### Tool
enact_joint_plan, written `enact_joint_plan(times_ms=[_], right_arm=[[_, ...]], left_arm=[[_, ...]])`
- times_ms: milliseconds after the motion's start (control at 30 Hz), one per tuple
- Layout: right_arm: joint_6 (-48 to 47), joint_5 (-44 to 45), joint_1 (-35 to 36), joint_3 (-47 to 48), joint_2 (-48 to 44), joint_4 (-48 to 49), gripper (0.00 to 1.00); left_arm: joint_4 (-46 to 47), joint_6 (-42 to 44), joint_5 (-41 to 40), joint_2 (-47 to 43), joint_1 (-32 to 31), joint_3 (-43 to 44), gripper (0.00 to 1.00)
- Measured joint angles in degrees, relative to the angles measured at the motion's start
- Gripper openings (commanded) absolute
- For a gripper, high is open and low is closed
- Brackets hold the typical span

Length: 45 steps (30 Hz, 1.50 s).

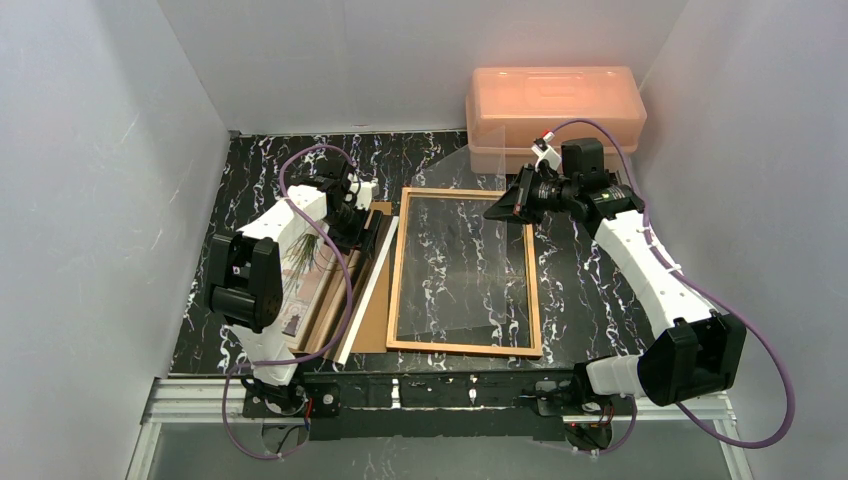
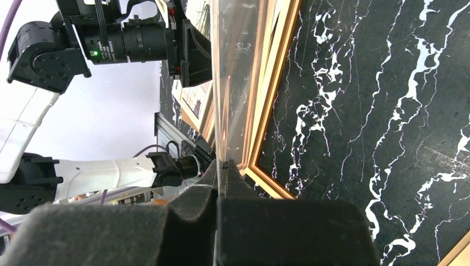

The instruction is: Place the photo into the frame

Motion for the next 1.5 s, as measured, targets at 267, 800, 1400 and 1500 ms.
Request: enact_joint_plan(times_ms=[267, 800, 1400, 1500], right_arm=[[0.0, -1.51, 0.0, -1.68, 0.07, 0.55, 0.01], [-0.39, -2.25, -2.19, -2.8, 0.15, 1.51, 0.01], [1.77, -3.89, -2.23, -3.74, 0.98, 4.98, 0.01], [2.01, -3.89, -2.23, -3.74, 0.98, 4.98, 0.01]], left_arm=[[-0.02, 0.02, 0.0, 0.0, 0.0, 0.02, 0.65], [-0.04, -0.5, 0.22, 0.02, 0.0, 0.02, 0.65], [-0.35, -0.76, 0.98, 0.24, 0.0, 0.02, 0.65], [-0.48, -0.85, 1.11, 0.37, 0.0, 0.02, 0.65]])
